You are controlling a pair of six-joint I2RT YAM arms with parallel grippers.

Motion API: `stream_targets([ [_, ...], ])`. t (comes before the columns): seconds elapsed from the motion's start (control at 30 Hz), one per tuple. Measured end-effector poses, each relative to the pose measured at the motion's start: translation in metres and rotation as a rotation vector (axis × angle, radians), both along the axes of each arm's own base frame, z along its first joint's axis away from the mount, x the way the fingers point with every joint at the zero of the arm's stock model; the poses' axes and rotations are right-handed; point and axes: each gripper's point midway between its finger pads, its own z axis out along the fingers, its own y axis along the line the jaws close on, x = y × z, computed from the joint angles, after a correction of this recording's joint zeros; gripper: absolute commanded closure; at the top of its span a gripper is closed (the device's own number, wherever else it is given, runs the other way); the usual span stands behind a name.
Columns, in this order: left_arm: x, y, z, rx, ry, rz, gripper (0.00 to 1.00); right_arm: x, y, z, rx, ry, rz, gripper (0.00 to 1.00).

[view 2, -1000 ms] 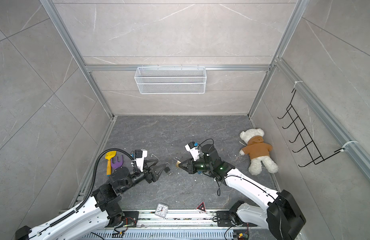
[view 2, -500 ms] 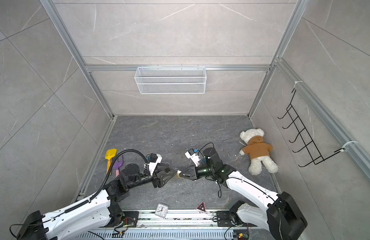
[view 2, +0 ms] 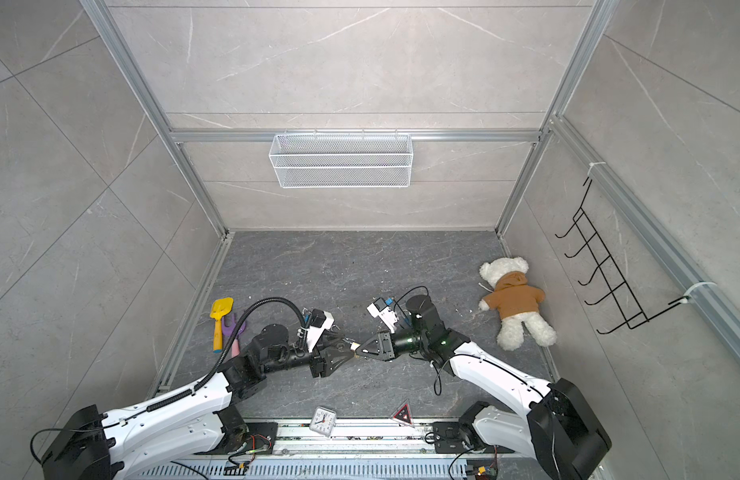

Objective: Lock with the key

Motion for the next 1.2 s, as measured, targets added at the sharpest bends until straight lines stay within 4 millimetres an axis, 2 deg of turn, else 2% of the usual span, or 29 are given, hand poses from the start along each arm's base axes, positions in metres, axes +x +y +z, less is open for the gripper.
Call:
stream_targets([
  [0.23,0.003,0.000,0.001,-0.012,0.009,0.004,0.51,-0.001,0.000,0.002,0.013,-0.006,0.011,1.00],
  [0.57,0.004,0.001,0.001,-0.022,0.042,0.010,0.57,0.000,-0.002,0.000,0.016,-0.017,0.013,1.00],
  [0.87,-0.002,-0.001,0.005,-0.055,0.086,-0.016,0.70,-0.001,-0.004,-0.002,0.010,-0.049,0.021,1.00],
  [1.2,-0.003,-0.005,-0.002,-0.069,0.161,-0.029,1.00,-0.002,-0.009,-0.009,-0.015,-0.076,0.034,1.00],
])
